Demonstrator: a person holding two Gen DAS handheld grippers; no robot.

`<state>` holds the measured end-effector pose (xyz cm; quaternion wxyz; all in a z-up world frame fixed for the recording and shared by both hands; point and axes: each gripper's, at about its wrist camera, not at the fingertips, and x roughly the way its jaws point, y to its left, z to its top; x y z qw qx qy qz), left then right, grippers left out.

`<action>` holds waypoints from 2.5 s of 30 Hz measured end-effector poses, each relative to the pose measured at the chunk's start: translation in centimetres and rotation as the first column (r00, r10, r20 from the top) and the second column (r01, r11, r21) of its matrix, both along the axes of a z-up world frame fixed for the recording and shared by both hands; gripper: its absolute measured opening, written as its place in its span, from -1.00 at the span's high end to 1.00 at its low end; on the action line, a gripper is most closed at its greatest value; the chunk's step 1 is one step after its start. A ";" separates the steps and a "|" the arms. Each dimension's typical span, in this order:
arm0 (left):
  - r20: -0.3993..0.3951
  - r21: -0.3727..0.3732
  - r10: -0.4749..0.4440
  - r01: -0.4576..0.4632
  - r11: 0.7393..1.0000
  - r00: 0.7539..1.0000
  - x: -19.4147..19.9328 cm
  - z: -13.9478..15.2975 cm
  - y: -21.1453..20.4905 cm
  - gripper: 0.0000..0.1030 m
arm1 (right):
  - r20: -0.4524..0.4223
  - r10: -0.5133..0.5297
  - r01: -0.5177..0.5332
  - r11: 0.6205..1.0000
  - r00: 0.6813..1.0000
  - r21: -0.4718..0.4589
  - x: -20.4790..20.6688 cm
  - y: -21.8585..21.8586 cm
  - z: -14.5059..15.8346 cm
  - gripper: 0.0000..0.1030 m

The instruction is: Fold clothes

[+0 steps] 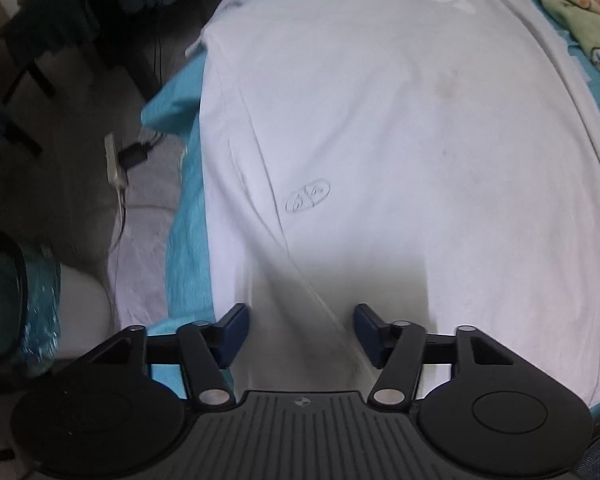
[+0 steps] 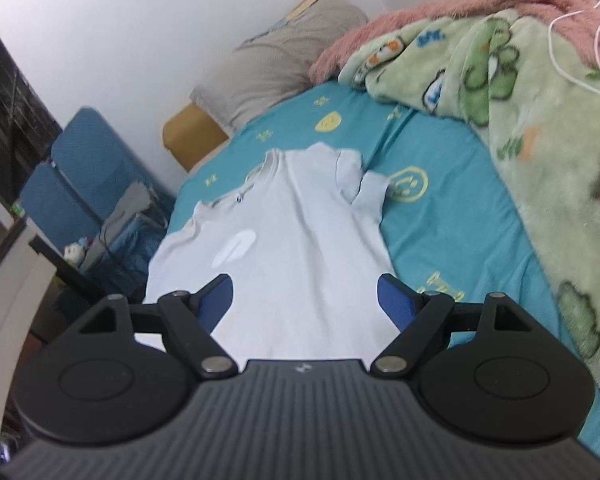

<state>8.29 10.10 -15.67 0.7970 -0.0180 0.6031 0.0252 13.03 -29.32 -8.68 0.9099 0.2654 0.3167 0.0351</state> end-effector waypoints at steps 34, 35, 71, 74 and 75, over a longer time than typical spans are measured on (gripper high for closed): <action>0.566 -0.033 0.013 0.008 0.999 0.824 1.6 10.3 -9.1 -0.83 | 0.047 0.001 0.002 0.998 0.999 -0.062 1.1 0.3 0.2 -0.58; 0.581 -0.044 0.014 0.014 0.999 0.814 1.5 10.0 -9.8 -0.86 | 0.049 -0.001 0.003 0.999 0.999 -0.049 1.2 0.2 0.1 -0.58; 0.438 -0.284 0.233 -0.113 0.952 0.868 6.4 -0.8 -5.0 -0.89 | 0.101 -0.104 0.104 0.995 0.989 -0.002 23.4 -3.9 -12.5 0.76; 0.517 -0.220 0.191 -0.086 0.972 0.835 5.4 0.2 -5.8 -0.89 | 0.225 0.000 0.052 0.973 0.974 -0.226 23.1 0.5 -10.5 0.77; 0.540 -0.199 0.170 -0.071 0.977 0.825 5.2 0.4 -6.2 -0.89 | 0.261 0.043 0.035 0.957 0.964 -0.287 22.9 1.9 -10.0 0.77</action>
